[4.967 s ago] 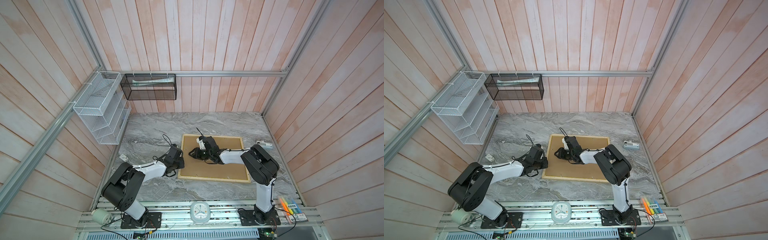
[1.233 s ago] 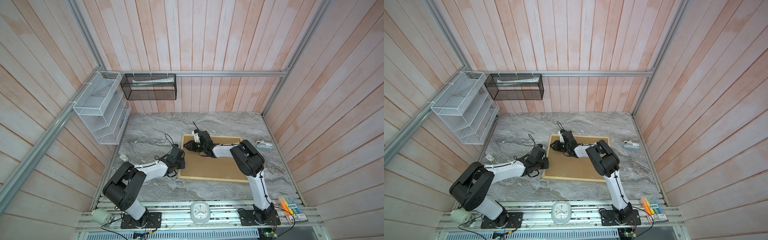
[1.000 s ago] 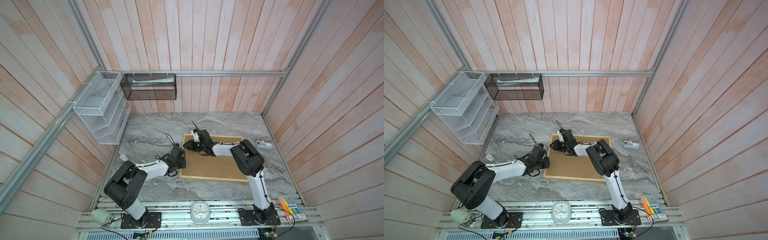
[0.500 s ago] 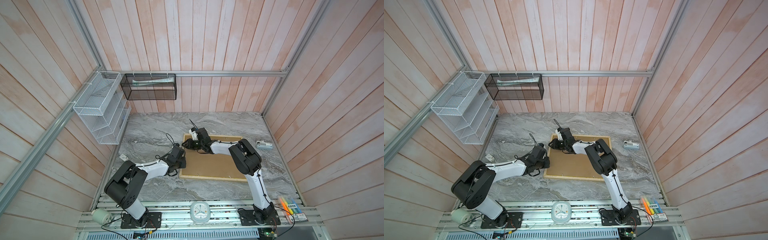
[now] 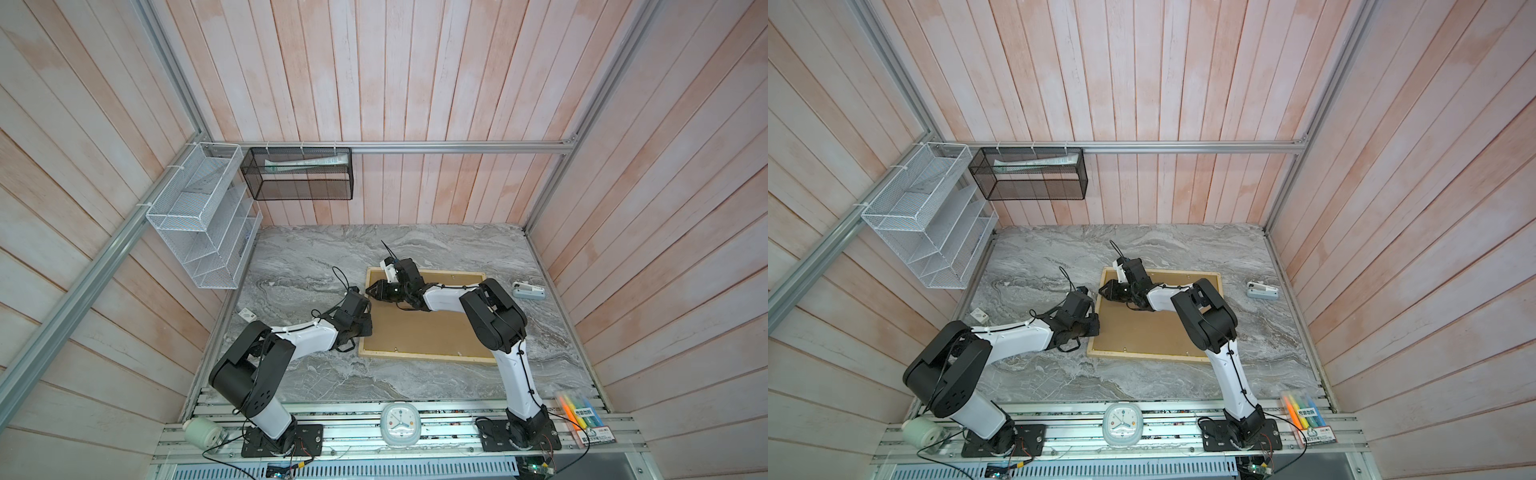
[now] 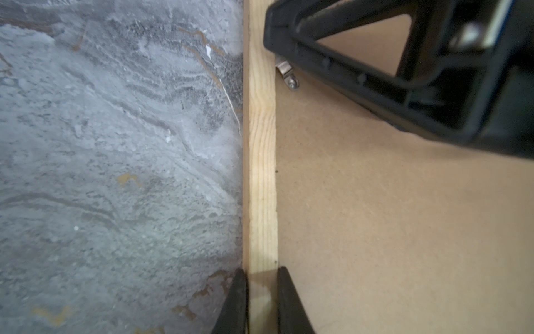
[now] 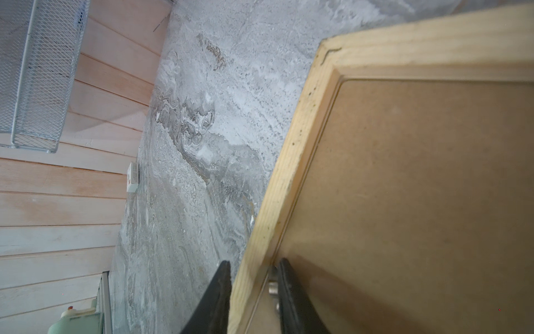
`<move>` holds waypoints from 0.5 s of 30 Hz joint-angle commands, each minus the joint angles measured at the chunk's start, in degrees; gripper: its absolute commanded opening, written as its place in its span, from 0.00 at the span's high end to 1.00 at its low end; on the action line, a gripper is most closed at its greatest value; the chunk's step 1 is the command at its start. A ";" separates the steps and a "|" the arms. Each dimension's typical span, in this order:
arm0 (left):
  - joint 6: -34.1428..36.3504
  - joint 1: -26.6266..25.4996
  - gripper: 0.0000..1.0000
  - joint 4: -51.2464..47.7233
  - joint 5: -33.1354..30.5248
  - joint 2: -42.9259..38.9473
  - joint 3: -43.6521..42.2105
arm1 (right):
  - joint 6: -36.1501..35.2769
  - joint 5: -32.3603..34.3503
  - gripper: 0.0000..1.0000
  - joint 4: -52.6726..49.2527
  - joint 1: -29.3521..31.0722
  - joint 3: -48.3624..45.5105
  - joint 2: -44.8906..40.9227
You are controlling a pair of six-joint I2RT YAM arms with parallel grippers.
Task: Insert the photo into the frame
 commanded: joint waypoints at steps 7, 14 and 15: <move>1.10 -1.66 0.94 1.30 8.21 3.68 1.33 | -7.07 -9.04 0.69 -16.02 0.45 1.99 7.04; 1.17 -1.68 0.94 1.07 8.10 3.42 1.56 | -8.63 -13.31 0.69 -16.10 1.20 2.51 8.60; 1.25 -1.66 0.94 0.98 8.04 3.43 1.54 | -8.75 -13.79 0.69 -16.08 1.36 2.58 8.60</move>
